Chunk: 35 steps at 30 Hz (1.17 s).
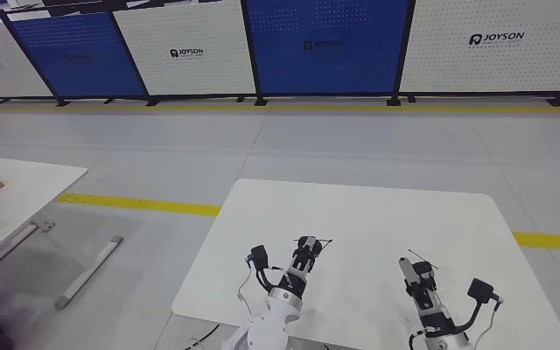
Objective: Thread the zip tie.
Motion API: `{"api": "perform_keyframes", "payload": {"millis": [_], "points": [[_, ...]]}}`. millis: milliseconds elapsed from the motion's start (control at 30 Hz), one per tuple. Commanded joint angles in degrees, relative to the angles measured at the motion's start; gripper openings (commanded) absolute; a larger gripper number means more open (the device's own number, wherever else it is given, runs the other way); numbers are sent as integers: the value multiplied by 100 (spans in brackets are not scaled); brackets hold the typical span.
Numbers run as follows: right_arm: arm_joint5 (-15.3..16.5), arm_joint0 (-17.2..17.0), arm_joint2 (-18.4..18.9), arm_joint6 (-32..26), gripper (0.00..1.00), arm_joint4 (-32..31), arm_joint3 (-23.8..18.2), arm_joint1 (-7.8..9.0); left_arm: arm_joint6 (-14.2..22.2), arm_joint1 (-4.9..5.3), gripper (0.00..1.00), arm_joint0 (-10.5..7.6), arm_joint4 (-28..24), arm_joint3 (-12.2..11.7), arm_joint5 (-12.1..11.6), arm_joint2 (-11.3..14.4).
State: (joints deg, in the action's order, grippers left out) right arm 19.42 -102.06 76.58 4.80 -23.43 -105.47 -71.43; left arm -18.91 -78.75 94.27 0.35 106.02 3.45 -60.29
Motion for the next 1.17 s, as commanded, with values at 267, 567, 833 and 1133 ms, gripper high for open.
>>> {"api": "perform_keyframes", "payload": {"millis": [267,567,833,1133], "points": [[-24,-103,814,-112,100,1821,58,21,-698,-86,0,-116,-246,-187,52,-64],[-845,34,1059,-73,100,3008,144,-19,-835,-128,0,-245,-506,-321,158,-147],[-845,34,1059,-73,100,3008,144,-19,-835,-128,0,-245,-506,-321,158,-147],[-845,34,1059,-73,100,3008,144,-19,-835,-128,0,-245,-506,-321,158,-147]]}}
